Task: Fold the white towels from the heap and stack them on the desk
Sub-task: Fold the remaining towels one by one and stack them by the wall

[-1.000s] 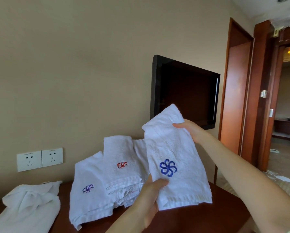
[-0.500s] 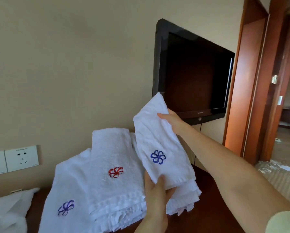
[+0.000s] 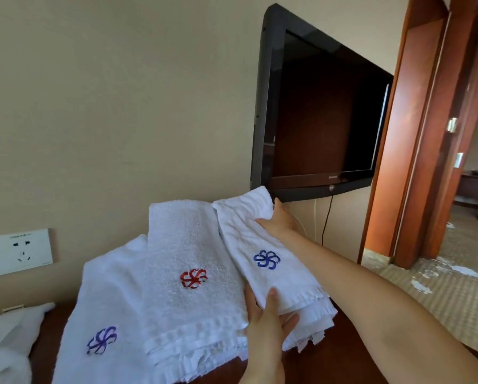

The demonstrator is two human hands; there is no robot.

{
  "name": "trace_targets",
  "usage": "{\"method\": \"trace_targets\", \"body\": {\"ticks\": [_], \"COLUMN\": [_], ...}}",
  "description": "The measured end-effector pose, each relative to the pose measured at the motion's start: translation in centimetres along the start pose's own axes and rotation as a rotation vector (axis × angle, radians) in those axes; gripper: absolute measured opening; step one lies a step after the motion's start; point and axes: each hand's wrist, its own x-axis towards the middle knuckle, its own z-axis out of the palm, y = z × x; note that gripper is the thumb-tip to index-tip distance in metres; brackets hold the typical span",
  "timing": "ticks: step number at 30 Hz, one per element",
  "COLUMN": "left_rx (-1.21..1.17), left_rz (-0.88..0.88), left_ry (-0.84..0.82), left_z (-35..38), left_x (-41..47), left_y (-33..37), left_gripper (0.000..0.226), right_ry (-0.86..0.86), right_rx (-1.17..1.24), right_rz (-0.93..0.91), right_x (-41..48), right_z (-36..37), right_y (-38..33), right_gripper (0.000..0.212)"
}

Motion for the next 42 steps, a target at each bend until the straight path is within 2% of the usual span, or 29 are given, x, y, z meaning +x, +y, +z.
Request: {"method": "trace_targets", "body": {"ticks": [1, 4, 5, 8, 13, 16, 18, 19, 21, 23, 25, 30, 33, 35, 38, 42], "left_rx": [0.018, 0.086, 0.104, 0.11, 0.168, 0.307, 0.472, 0.555, 0.675, 0.731, 0.809, 0.883, 0.858, 0.86, 0.951, 1.288], "left_rz": [0.005, 0.013, 0.008, -0.028, -0.06, -0.094, -0.091, -0.074, -0.027, 0.016, 0.093, 0.251, 0.364, 0.415, 0.468, 0.524], "left_ry": [-0.006, -0.044, -0.059, -0.09, -0.088, -0.091, -0.09, -0.079, -0.029, 0.046, 0.122, 0.391, 0.54, 0.631, 0.688, 0.719], "left_z": [-0.2, -0.7, -0.9, -1.1, -2.0, -4.2, -6.8, -8.4, -11.8, -15.4, -19.2, -28.1, -31.4, -32.2, -32.3, -32.8], "left_x": [-0.1, -0.6, -0.8, -1.4, -5.5, -8.9, -11.0, -12.1, -14.2, -16.7, -19.1, -24.9, -27.5, -28.2, -28.0, -27.5], "left_y": [0.1, 0.4, 0.5, 1.0, 1.6, 1.8, 1.8, 1.9, 2.3, 3.0, 3.8, 6.0, 6.8, 7.0, 7.0, 6.8], "left_gripper": [0.057, 0.055, 0.055, 0.052, 0.039, 0.035, 0.032, 0.03, 0.026, 0.022, 0.023, 0.032, 0.029, 0.03, 0.032, 0.034], "right_ry": [0.003, 0.008, 0.012, 0.038, 0.099, 0.184, 0.217, 0.186, 0.016, -0.189, -0.296, -0.266, -0.343, -0.383, -0.306, -0.116], "right_rx": [-0.011, -0.017, 0.006, 0.106, 0.497, 0.645, 0.749, 0.805, 0.849, 0.816, 0.776, 0.59, 0.583, 0.472, 0.186, 0.124], "right_rz": [-0.026, -0.028, -0.01, 0.061, 0.157, 0.213, 0.318, 0.381, 0.436, 0.373, 0.248, -0.099, -0.257, -0.412, -0.624, -0.746], "right_x": [-0.5, -2.1, -2.7, -5.1, -12.1, -17.3, -21.1, -23.0, -27.2, -31.5, -35.7, -43.8, -47.3, -48.7, -49.5, -48.6], "right_z": [0.0, -0.4, -0.7, -2.0, -2.9, -2.3, -1.5, -0.8, 1.0, 3.2, 5.9, 12.8, 15.3, 16.3, 17.3, 18.2], "right_y": [0.0, 0.9, 1.5, 3.4, 6.4, 7.8, 8.3, 8.2, 7.3, 5.6, 3.4, -2.3, -5.1, -6.4, -6.8, -7.5], "right_gripper": [0.08, 0.033, 0.028, 0.024, 0.017, 0.03, 0.036, 0.039, 0.036, 0.023, 0.012, 0.014, 0.018, 0.017, 0.016, 0.025]}}
